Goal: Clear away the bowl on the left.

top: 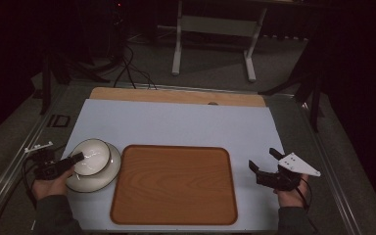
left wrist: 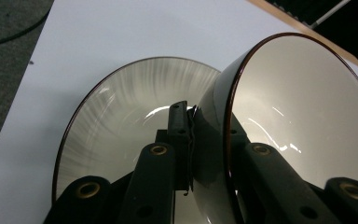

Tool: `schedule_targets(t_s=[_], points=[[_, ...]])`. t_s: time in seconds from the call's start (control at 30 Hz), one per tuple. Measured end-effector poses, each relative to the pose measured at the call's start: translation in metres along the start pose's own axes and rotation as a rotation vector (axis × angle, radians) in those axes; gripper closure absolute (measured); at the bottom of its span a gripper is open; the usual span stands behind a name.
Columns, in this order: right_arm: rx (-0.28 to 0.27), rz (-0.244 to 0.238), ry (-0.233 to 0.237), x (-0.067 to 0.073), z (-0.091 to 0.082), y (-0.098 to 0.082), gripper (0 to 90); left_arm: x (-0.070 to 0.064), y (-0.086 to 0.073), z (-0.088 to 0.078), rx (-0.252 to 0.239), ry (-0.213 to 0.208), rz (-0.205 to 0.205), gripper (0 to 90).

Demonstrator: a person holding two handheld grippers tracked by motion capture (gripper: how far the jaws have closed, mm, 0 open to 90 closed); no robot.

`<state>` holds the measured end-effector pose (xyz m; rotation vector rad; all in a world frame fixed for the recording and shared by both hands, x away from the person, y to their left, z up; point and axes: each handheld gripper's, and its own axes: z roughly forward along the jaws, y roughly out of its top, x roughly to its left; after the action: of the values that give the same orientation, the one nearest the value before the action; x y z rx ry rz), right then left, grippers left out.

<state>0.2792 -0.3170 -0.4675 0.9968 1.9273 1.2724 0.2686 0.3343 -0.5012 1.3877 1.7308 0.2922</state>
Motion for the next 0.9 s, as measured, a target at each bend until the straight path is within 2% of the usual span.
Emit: schedule_targets(t_s=[0.9], points=[[0.001, -0.007, 0.007, 0.001, 0.0, 0.0, 11.2, -0.022, 0.005, -0.013, -0.084, -0.068, 0.047, 81.0]])
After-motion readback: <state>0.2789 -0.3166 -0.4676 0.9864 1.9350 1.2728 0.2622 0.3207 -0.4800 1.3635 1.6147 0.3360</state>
